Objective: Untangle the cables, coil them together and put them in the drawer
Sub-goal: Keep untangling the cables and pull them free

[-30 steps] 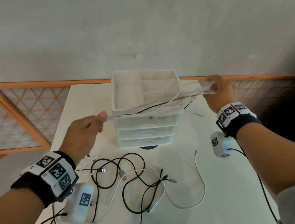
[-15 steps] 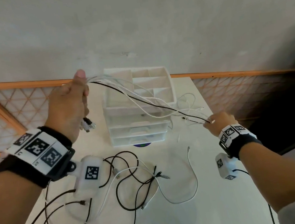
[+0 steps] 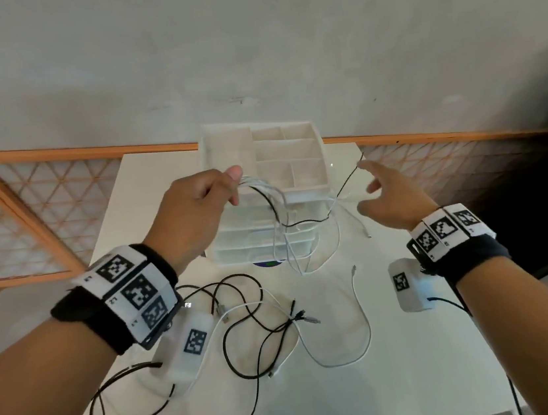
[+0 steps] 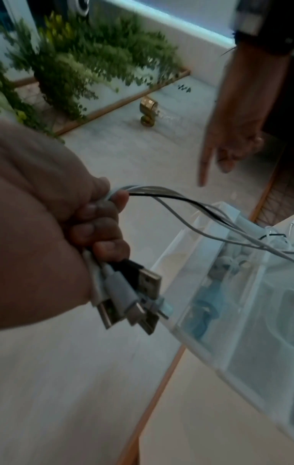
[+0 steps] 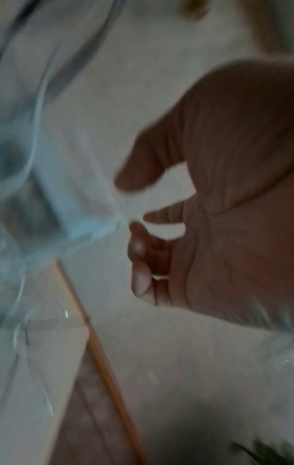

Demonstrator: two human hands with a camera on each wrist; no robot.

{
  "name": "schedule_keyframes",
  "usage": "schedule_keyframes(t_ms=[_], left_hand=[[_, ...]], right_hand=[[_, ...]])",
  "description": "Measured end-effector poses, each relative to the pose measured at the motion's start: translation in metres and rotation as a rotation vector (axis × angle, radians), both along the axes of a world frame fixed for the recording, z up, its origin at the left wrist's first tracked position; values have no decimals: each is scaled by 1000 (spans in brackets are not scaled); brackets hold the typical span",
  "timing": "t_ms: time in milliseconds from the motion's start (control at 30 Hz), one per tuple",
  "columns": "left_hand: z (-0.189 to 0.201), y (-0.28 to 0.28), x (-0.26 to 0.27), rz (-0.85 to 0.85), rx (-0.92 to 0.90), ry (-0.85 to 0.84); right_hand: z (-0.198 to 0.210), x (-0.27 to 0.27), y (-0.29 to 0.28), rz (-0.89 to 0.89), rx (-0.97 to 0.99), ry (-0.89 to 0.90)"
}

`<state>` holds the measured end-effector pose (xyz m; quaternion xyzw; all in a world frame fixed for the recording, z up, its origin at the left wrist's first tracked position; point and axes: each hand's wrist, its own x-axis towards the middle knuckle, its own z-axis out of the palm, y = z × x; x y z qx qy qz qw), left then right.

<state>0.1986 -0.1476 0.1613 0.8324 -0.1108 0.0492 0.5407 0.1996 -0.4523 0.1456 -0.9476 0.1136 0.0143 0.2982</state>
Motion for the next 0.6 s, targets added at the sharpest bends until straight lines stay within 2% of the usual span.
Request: schedule_keyframes(t_ms=[67, 100, 167, 233, 300, 333, 433, 467, 500, 600], left_hand=[[6, -4, -7, -102, 53, -31], [9, -7, -12, -164, 69, -41], [13, -11, -23, -263, 81, -59], [11, -2, -29, -300, 42, -19], [-3, 21, -31, -315, 52, 113], [-13, 34, -33, -344, 147, 182], [-61, 55, -39, -459, 613, 317], [-80, 57, -42, -448, 697, 333], [-99, 59, -44, -397, 740, 340], [-143, 71, -47, -216, 777, 349]], right_hand=[[18, -17, 42, 202, 325, -26], [22, -26, 65, 306, 399, 20], [5, -34, 97, 442, 312, 181], [-25, -32, 97, 389, 84, 341], [-48, -24, 69, 231, -40, 424], [-55, -21, 54, 125, -53, 362], [-66, -15, 34, -101, -95, -122], [-72, -15, 39, -82, -80, -190], [-81, -17, 48, -29, -59, -174], [-114, -36, 77, 31, -144, 62]])
